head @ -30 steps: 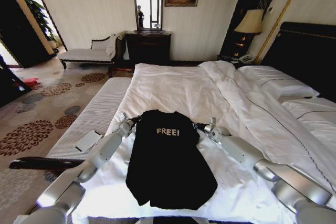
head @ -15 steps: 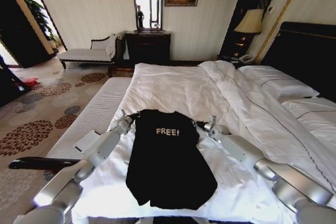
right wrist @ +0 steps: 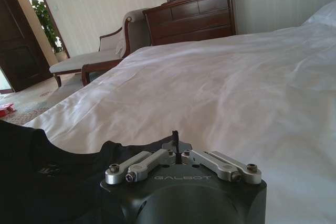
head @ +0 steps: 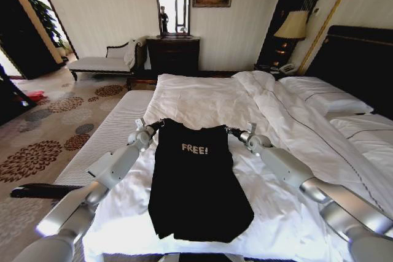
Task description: Fold the clothes on the bed.
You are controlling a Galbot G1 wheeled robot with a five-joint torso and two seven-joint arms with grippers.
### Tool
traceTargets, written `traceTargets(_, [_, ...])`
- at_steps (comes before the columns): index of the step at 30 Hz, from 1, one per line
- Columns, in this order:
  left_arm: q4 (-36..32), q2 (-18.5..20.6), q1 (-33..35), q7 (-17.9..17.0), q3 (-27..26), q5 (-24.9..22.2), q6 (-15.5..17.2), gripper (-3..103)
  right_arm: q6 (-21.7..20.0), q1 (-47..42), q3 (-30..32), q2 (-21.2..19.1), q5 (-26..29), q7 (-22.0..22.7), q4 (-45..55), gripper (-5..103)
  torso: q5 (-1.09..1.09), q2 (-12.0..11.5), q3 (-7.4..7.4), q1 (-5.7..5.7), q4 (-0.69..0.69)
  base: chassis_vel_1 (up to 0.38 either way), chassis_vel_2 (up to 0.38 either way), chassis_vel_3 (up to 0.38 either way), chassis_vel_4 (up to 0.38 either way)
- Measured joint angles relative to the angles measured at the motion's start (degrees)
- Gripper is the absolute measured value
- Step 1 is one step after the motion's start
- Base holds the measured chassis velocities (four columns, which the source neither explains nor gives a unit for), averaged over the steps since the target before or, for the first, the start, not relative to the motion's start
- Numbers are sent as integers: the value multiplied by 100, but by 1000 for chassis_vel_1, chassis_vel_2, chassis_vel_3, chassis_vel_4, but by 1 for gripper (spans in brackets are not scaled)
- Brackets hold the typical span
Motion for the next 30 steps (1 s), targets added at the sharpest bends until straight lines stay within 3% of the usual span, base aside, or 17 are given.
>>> traceTargets(13, [779, -255, -795, 239, 498, -88, -98, 0, 104, 563, -247, 314, 9, -64, -847, 0, 1, 0, 0, 0, -2, 0, 0, 0, 0])
traceTargets(22, [1097, -203, -1165, 304, 619, -142, -116, 0, 206, 909, -390, 857, -77, -97, -1392, 0, -1, 0, -1, 0, 3, 0, 0, 0, 0])
traceTargets(30, [668, -109, -850, 257, 504, -12, -120, 0, 314, 817, -293, 684, -111, -79, -1102, 0, -2, -1, 0, 0, -1, 0, 0, 0, 0])
